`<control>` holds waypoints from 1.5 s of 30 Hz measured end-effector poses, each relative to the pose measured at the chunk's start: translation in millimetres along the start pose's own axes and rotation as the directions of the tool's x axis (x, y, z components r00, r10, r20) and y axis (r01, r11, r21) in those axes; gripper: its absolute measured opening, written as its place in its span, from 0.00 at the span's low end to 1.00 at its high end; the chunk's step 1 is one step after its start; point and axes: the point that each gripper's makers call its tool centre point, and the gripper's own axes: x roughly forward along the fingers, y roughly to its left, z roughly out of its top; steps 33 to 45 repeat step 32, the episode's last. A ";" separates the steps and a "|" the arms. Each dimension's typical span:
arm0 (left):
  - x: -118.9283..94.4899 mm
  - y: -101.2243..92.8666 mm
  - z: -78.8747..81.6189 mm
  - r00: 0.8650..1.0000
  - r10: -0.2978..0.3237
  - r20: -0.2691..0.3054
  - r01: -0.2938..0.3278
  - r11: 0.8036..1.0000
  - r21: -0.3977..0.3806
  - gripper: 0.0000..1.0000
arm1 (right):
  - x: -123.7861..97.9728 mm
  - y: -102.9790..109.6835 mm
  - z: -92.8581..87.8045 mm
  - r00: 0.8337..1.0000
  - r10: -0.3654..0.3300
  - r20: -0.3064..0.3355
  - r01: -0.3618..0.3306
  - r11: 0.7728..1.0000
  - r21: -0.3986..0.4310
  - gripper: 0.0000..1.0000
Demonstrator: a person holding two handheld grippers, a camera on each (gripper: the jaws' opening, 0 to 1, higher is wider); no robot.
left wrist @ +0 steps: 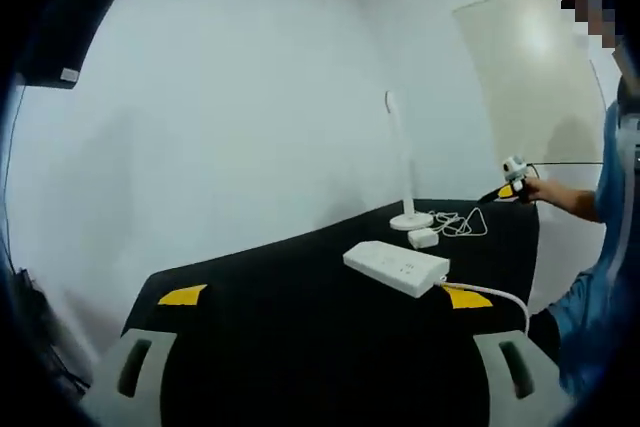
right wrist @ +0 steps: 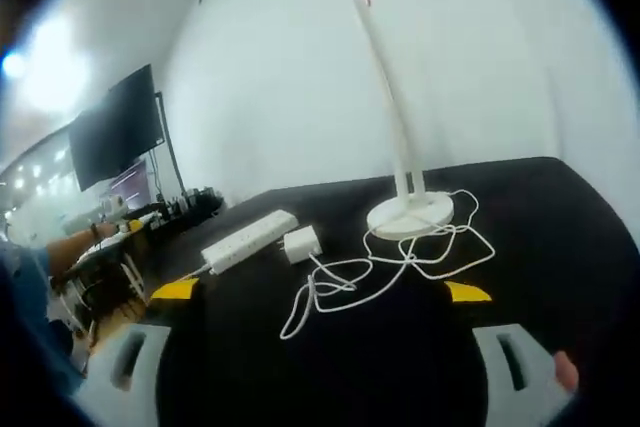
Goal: Insert the desk lamp plug into the socket, turn on the power strip switch, turn on the lamp switch, then turn off the lamp switch, turn off the power strip switch, and remove the plug from the socket.
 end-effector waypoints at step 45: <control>-35.7 42.0 -45.8 0.992 0.028 -0.119 -0.033 0.999 -0.035 0.89 | 4.0 -12.2 -25.6 0.998 -0.030 -0.062 0.032 0.999 0.029 0.93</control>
